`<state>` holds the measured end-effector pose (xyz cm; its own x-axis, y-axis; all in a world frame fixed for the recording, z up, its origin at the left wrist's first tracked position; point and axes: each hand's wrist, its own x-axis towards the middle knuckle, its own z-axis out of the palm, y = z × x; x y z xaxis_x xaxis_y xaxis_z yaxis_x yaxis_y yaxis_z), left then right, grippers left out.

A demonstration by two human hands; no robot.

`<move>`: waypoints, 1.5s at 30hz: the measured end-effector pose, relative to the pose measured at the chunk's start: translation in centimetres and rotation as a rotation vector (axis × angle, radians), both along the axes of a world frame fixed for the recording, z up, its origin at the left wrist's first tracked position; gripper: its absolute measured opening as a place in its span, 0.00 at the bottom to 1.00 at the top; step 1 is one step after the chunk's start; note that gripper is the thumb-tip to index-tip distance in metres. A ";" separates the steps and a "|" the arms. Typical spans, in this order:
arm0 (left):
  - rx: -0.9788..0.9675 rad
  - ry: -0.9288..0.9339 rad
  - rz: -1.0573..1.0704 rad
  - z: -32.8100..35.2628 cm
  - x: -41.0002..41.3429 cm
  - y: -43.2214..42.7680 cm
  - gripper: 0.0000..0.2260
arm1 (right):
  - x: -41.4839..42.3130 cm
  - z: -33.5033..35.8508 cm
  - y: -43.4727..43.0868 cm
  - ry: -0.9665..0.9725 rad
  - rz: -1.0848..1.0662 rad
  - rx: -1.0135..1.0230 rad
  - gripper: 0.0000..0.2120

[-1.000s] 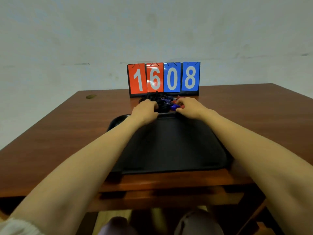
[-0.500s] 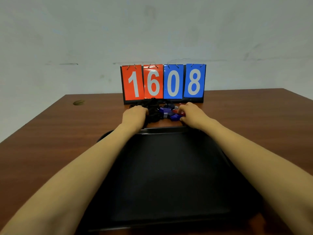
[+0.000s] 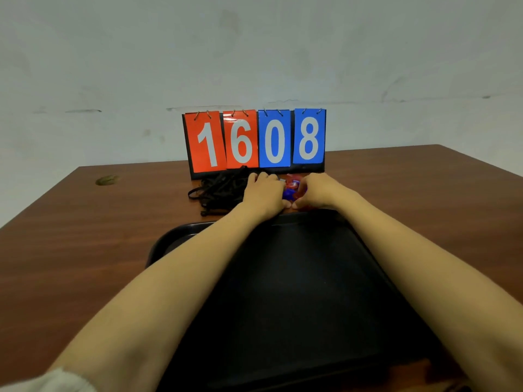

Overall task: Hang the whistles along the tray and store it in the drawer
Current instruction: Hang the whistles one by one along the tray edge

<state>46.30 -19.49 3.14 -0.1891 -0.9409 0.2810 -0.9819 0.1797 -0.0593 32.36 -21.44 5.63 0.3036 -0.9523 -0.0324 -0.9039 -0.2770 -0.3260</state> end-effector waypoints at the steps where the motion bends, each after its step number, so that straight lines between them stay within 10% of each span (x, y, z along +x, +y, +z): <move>1: -0.022 0.010 0.004 0.2 -0.2 -0.2 0.21 | -0.1 0.0 0.0 0.012 -0.004 0.012 0.20; 13: -0.196 0.298 0.027 1.9 -1.3 2.4 0.08 | -1.3 0.8 1.4 -0.073 -0.027 -0.255 0.09; 24: -0.222 0.726 0.043 3.0 5.6 14.2 0.13 | 0.8 1.6 6.5 -0.584 0.233 -0.041 0.14; 29: -0.230 0.902 0.112 1.9 8.8 16.9 0.12 | 3.0 1.3 8.3 -0.517 0.330 -0.005 0.09; 45: -0.072 0.387 0.238 0.3 11.1 18.6 0.08 | 6.4 -1.9 11.2 -0.386 0.357 -0.305 0.09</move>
<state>57.38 -0.84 3.42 0.1613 -0.9211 0.3543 -0.9478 -0.0446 0.3156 38.79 -10.24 3.71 0.5415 -0.7386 0.4016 -0.5701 -0.6737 -0.4703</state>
